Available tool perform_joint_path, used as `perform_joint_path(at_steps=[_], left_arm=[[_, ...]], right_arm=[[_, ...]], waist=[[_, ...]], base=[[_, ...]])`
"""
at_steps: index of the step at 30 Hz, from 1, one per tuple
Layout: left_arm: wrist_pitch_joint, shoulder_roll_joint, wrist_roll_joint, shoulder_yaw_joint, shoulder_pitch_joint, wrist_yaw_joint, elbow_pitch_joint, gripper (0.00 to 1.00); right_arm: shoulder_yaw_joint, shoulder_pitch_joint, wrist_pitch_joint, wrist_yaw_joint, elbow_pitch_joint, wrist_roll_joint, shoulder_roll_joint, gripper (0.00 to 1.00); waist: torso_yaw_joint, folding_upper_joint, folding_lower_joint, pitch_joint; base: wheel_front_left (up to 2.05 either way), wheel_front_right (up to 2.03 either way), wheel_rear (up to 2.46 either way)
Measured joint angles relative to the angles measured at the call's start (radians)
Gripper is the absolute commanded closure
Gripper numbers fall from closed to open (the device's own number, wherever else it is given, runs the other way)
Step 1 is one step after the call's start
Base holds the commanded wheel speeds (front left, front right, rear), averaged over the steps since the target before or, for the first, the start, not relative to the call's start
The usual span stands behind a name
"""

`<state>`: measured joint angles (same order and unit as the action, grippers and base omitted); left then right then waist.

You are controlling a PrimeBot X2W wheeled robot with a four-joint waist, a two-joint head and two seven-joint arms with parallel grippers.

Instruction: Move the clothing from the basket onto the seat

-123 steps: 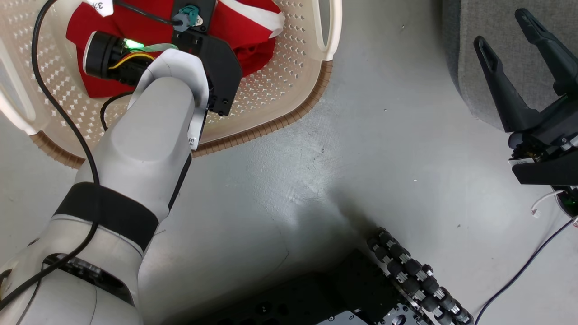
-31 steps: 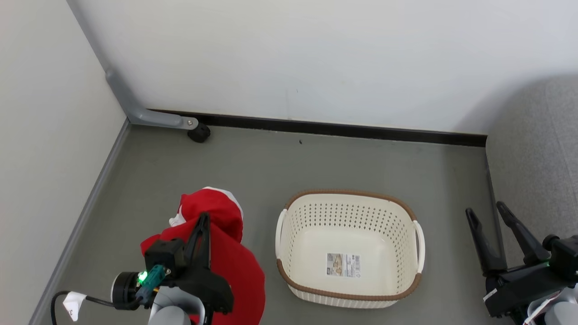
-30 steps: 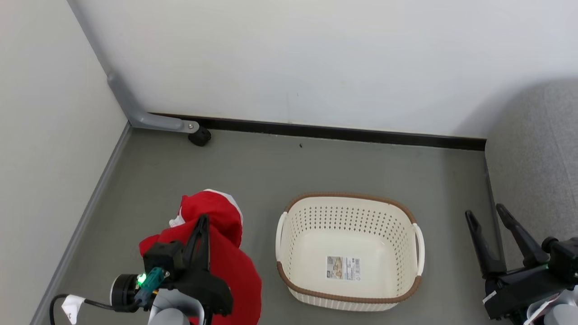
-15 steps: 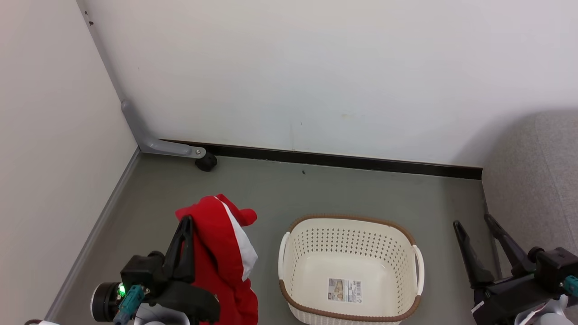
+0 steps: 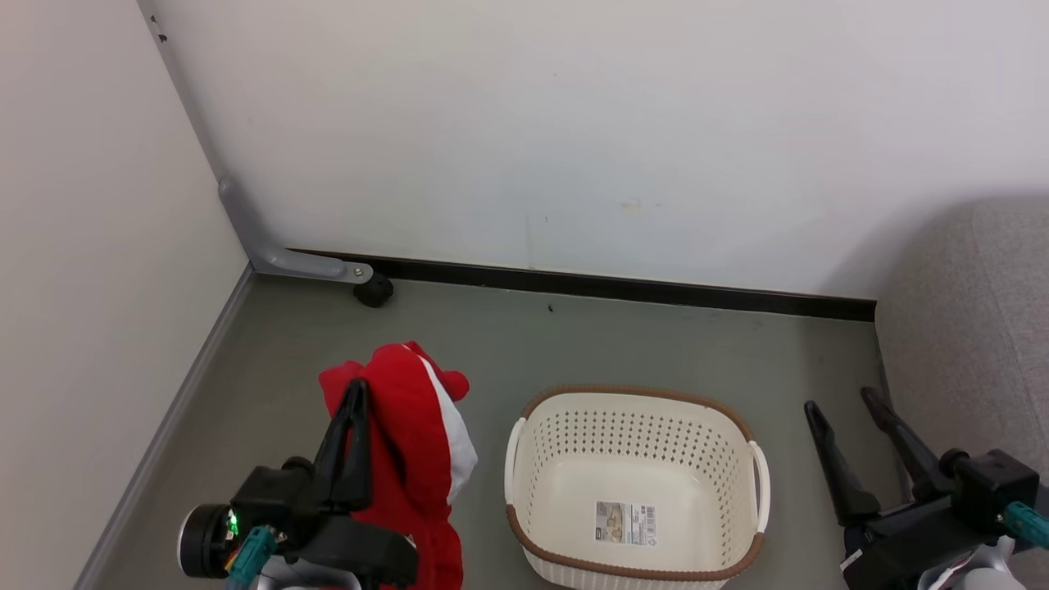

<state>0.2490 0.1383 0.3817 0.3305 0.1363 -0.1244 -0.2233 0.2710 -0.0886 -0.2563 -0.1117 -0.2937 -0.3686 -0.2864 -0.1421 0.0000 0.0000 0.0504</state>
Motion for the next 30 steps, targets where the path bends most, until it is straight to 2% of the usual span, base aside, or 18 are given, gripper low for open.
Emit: perform_joint_path(at_steps=[10, 15, 24, 30], left_arm=[[-0.029, -0.018, -0.026, 0.044, 0.013, 0.0, 0.057, 1.0], [-0.054, -0.033, -0.039, 0.093, 0.04, 0.001, 0.084, 1.0], [-0.091, -0.053, -0.068, 0.165, 0.083, 0.011, 0.1, 1.0], [-0.115, -0.063, -0.074, 0.2, 0.106, 0.011, 0.107, 1.0]], right_arm=[[0.096, -0.055, 0.0, -0.009, 0.045, 0.031, 0.045, 0.0], [0.188, -0.097, 0.0, -0.012, 0.062, 0.047, 0.085, 0.0], [0.421, -0.192, 0.0, -0.012, 0.079, 0.04, 0.113, 0.0], [0.463, -0.233, 0.0, -0.012, 0.053, 0.018, 0.119, 0.0]], waist=[[0.002, 0.0, 0.0, -0.008], [0.002, 0.0, 0.0, -0.011], [-0.005, 0.0, 0.0, -0.017], [-0.014, 0.0, 0.0, -0.02]], base=[[0.0, 0.0, 0.0], [0.0, 0.0, 0.0], [0.0, 0.0, 0.0], [0.0, 0.0, 0.0]])
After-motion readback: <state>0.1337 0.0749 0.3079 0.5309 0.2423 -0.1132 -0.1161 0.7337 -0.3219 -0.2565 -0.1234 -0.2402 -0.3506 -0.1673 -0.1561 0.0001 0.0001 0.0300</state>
